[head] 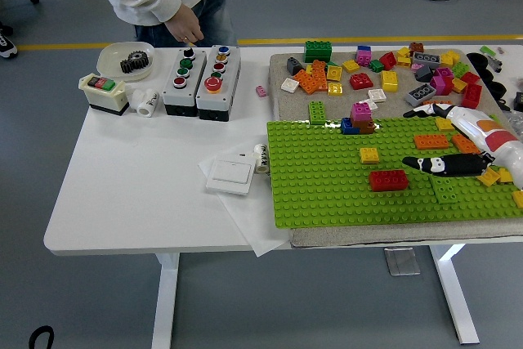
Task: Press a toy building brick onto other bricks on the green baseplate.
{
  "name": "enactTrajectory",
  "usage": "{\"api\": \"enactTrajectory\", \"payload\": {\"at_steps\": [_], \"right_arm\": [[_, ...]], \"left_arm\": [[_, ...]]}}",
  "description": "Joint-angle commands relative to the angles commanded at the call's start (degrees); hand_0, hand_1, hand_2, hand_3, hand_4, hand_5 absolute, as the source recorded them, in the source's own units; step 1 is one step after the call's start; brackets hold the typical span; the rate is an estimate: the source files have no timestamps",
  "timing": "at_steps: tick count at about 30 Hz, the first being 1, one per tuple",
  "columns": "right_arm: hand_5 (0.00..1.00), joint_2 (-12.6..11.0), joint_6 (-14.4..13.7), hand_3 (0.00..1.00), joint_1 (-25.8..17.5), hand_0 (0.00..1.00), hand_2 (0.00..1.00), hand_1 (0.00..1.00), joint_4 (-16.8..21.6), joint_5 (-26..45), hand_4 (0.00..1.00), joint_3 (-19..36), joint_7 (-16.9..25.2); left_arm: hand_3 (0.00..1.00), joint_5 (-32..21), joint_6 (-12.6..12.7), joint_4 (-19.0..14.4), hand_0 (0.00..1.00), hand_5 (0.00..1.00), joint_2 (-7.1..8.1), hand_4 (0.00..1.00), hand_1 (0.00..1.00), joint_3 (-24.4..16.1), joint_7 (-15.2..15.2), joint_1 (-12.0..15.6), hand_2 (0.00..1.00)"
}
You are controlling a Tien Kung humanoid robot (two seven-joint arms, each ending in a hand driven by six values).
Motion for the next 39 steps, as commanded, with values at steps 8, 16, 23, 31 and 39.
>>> {"api": "enactTrajectory", "payload": {"at_steps": [8,16,23,31,39], "right_arm": [[0.565,-1.1,1.6,0.738,0.7,0.817,0.787,0.77,1.1,-5.5,0.888,-5.4,0.1],[0.579,-1.1,2.1,0.73,1.0,0.817,0.785,0.768,1.0,-6.9,0.881,-8.3,-0.1],[0.583,-0.9,1.9,0.723,1.8,0.816,0.782,0.767,0.0,-7.3,0.878,-9.8,0.0],[0.589,-0.6,1.3,0.722,2.5,0.815,0.782,0.766,-1.5,-8.6,0.878,-12.3,0.2],[0.604,0.2,0.5,0.718,3.5,0.815,0.782,0.765,-4.2,-9.0,0.871,-13.6,0.7]], "left_arm": [[0.597,0.2,-0.2,0.0,0.753,0.602,0.04,0.67,0.753,-0.1,0.1,-0.2,0.732],[0.598,0.1,-0.2,0.0,0.753,0.598,0.04,0.668,0.753,-0.1,0.1,-0.3,0.733],[0.597,0.2,-0.3,0.0,0.752,0.599,0.09,0.669,0.752,-0.1,0.1,-0.4,0.732],[0.598,0.2,-0.6,-0.1,0.752,0.6,0.1,0.668,0.752,-0.1,0.1,-0.4,0.732],[0.598,0.5,-0.9,-0.2,0.753,0.6,0.13,0.669,0.751,-0.3,0.1,-0.2,0.732]]}}
